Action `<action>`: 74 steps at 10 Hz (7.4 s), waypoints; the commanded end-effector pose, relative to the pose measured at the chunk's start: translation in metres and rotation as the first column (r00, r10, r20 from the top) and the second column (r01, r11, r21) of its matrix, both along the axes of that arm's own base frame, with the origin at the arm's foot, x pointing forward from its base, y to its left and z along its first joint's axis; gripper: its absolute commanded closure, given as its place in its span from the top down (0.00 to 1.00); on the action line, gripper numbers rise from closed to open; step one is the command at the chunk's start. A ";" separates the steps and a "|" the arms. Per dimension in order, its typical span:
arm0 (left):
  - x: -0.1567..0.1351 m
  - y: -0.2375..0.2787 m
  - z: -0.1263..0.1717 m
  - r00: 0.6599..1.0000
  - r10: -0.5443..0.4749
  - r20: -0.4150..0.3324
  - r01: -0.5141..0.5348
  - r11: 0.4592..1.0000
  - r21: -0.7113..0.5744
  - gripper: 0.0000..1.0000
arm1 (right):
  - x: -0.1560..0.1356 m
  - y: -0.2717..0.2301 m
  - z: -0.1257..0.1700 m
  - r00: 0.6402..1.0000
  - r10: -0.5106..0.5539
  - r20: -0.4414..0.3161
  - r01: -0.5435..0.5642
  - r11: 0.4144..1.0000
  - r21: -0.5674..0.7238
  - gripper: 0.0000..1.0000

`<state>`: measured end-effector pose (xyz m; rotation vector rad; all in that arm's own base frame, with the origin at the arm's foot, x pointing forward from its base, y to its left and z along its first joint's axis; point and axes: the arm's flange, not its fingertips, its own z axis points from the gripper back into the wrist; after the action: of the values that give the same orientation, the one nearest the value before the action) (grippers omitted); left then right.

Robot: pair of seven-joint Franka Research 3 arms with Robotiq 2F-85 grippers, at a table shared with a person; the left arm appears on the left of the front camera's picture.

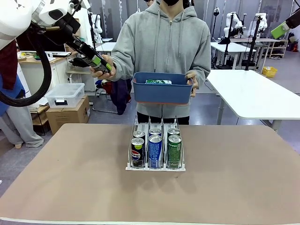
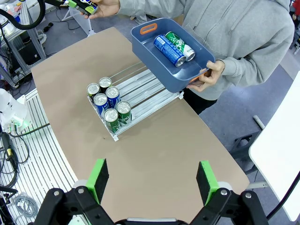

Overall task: Fill the beverage cans into the dispenser.
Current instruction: Place the picked Pepsi coke in the line of the Automatic Can Dispenser with the same cans.

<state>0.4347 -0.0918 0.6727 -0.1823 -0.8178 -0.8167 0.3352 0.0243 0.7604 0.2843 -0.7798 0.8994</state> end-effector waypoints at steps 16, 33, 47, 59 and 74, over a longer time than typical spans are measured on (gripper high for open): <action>-0.001 0.001 0.002 1.000 0.001 0.004 -0.001 1.000 -0.002 0.07 | 0.000 0.000 0.000 1.000 0.001 -0.001 -0.001 1.000 0.000 1.00; -0.001 0.001 0.002 1.000 0.001 0.004 -0.001 1.000 -0.002 0.07 | 0.000 0.000 0.000 1.000 0.001 -0.001 -0.001 1.000 0.000 1.00; -0.050 -0.039 -0.038 0.968 0.203 -0.146 -0.191 0.977 0.095 0.58 | 0.000 0.000 0.000 1.000 0.001 -0.001 -0.001 1.000 0.000 1.00; -0.085 -0.075 -0.092 0.952 0.185 -0.242 -0.155 0.978 0.137 0.58 | 0.000 0.000 0.000 1.000 0.001 -0.001 -0.001 1.000 0.000 1.00; -0.129 -0.156 -0.218 0.947 -0.040 -0.320 0.118 0.966 0.228 0.58 | 0.000 0.000 0.000 1.000 0.001 -0.001 -0.001 1.000 0.000 1.00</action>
<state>0.3097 -0.2485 0.4442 -0.1176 -0.3831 -0.9454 0.3351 0.0244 0.7604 0.2845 -0.7798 0.8997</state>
